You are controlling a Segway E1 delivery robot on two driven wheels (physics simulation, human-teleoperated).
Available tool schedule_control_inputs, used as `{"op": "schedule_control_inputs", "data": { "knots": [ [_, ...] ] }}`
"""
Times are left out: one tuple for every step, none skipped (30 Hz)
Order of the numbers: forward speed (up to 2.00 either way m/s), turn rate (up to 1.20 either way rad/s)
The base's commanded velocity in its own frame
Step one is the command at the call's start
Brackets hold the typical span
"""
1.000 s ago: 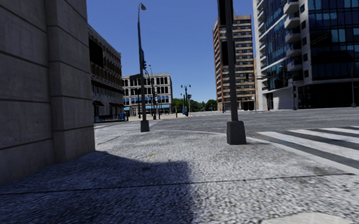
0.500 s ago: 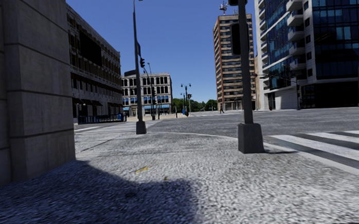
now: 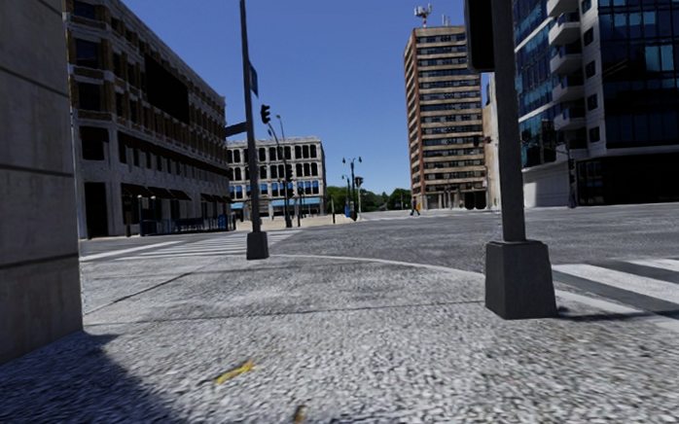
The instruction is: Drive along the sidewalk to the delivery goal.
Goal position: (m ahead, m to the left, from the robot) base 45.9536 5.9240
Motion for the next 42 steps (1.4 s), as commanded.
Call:
{"op": "schedule_control_inputs", "data": {
  "knots": [
    [1.79,0.00],
    [1.79,0.00],
    [1.79,0.00],
    [1.79,0.00],
    [1.79,0.00],
    [1.79,0.00],
    [1.79,0.00],
    [1.79,0.00],
    [1.79,0.00],
    [1.79,0.00],
    [1.79,0.00],
    [1.79,0.00],
    [1.79,0.00],
    [1.79,0.10],
    [1.79,0.20],
    [1.79,0.36],
    [1.79,0.36],
    [1.79,0.53],
    [1.79,0.67],
    [1.79,0.81],
    [1.79,0.87],
    [1.79,0.88],
    [1.79,0.88],
    [1.79,0.88],
    [1.79,0.88],
    [1.79,0.88],
    [1.79,0.88],
    [1.79,0.88],
    [1.79,0.88],
    [1.79,0.88],
    [1.79,0.87],
    [1.79,0.86],
    [1.79,0.84],
    [1.79,0.84],
    [1.79,0.75],
    [1.79,0.66],
    [1.79,0.60],
    [1.79,0.42],
    [1.79,0.42],
    [1.79,0.18],
    [1.79,0.06],
    [1.79,0.01]
  ]
}}
